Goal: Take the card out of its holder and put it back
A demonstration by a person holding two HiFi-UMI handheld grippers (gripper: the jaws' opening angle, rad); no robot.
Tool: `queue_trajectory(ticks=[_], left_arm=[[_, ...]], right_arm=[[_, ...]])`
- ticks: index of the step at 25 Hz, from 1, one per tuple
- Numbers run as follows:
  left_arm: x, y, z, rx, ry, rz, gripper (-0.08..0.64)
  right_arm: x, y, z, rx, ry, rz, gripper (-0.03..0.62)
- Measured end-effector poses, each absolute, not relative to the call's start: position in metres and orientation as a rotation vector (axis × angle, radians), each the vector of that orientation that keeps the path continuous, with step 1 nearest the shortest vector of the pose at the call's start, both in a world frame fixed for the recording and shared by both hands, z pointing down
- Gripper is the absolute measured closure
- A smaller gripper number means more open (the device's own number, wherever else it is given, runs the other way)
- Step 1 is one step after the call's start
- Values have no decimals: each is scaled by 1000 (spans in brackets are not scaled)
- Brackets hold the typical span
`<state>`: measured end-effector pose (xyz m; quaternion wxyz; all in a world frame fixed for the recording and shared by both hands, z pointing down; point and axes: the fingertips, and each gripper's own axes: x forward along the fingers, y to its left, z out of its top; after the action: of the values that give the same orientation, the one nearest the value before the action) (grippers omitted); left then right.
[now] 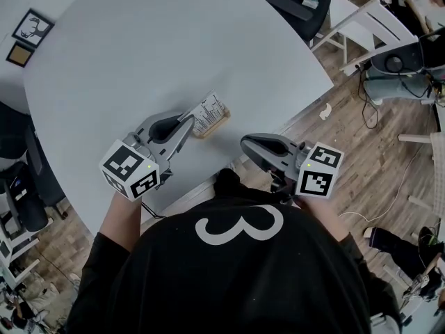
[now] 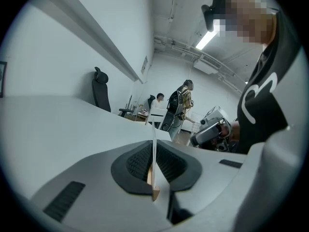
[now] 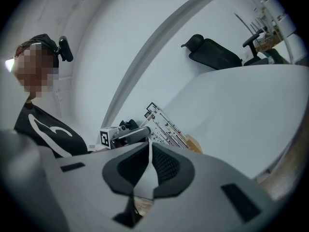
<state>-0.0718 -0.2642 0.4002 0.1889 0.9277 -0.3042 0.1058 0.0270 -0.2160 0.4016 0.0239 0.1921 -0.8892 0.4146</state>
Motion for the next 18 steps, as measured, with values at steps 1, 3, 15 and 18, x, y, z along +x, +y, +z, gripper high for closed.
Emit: queue_trajectory(ticks=[1,3,15,18], left_arm=[[-73,-266,397,2608,-860,290,534],[-75,-269,392,2609,-871,279,534],[-91,-257,356,2650,-1012,201,534],[-101,-249,345,2616,-1057,135,534]], right_arm=[[27,-216,402,593,-2752,1284,580],[25,-216,401,589,-2755,1284,580],[23,-197,385,624,-2799,1238,580],[20,-190,382,627,-2805,1221,580]])
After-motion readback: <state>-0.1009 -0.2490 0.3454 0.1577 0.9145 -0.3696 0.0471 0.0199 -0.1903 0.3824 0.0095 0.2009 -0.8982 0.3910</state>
